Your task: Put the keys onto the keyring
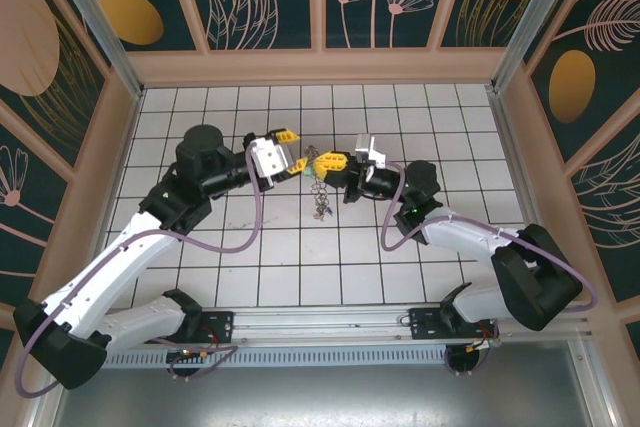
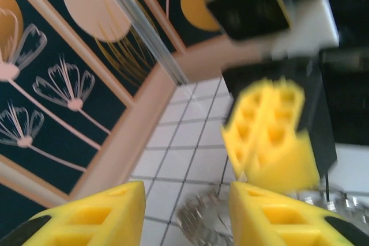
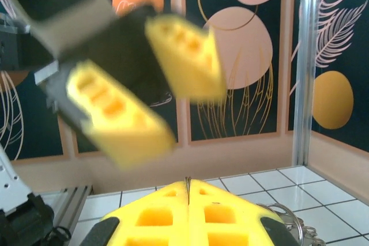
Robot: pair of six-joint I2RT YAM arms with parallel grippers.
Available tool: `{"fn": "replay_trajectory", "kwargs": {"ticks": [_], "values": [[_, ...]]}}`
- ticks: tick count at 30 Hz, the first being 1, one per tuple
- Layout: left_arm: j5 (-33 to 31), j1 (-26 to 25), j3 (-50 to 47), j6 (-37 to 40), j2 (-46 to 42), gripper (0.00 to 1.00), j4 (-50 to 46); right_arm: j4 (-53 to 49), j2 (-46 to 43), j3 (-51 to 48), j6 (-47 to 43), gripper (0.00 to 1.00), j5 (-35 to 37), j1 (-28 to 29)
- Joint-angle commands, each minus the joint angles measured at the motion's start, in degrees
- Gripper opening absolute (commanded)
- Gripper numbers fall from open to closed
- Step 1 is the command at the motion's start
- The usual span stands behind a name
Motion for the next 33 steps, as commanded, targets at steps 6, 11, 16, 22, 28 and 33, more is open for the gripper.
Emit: {"fn": "replay_trajectory", "kwargs": {"ticks": [6,11,16,22,28,33], "values": [[6.6,0.3,0.3,-2.1,3.1,0.36,-2.1,-1.2,-1.1,3.4,-4.6,0.0,-4.4,-0.5],[9.5,0.3,0.4,-1.3,4.2,0.26,-4.0,-1.9,-1.6,3.4,-4.9,0.0,-4.3,-0.7],[13.6,0.3,2.3,0.6,5.1,0.03,-8.8,-2.4,-1.7,3.6,-4.4,0.0,-4.6,-1.1],[13.0,0.8,2.0,1.2,4.7,0.15,-11.8,-2.3,-1.8,3.8,-4.4,0.0,-5.5,-1.8],[12.3,2.2,1.3,0.8,4.7,0.32,-12.0,-2.5,-1.8,4.0,-4.5,0.0,-6.7,-2.3],[11.3,2.8,1.5,0.3,4.7,0.35,-11.2,-3.1,-1.8,4.0,-5.2,0.0,-8.0,-2.3]]}}
